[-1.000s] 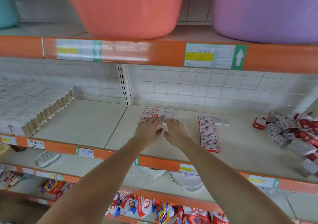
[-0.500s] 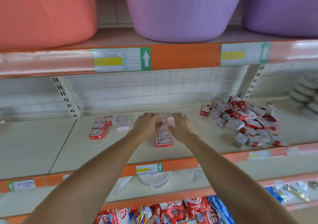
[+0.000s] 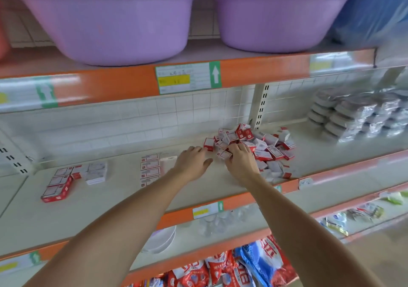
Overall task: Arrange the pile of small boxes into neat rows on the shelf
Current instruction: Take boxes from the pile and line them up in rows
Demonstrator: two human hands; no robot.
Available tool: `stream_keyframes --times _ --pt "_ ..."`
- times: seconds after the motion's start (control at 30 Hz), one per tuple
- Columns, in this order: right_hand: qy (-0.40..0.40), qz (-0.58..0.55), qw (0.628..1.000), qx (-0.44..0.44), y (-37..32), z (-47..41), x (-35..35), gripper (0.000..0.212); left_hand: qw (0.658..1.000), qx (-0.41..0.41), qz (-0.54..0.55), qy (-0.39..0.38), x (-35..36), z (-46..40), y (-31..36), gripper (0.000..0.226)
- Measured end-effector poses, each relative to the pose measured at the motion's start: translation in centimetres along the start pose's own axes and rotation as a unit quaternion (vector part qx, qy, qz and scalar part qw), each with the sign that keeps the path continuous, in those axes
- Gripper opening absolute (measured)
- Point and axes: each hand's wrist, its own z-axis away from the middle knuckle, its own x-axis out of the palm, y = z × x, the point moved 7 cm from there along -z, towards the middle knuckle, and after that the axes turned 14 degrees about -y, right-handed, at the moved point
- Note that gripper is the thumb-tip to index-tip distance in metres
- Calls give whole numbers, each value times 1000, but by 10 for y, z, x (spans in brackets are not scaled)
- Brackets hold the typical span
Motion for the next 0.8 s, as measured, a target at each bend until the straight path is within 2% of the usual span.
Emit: stream_keyframes --times 0.2,0.33,0.63,0.8 --pt "11 7 1000 23 62 0 -23 41 1000 9 25 -2 -1 -27 47 45" --pt "17 6 999 34 98 -1 -32 43 999 37 24 18 -8 -45 89 35" --pt "0 -6 997 82 172 -7 -45 47 997 69 -7 25 -14 -91 173 45" --pt "-39 -50 993 102 191 -18 -37 35 997 55 -52 -5 0 -114 183 47"
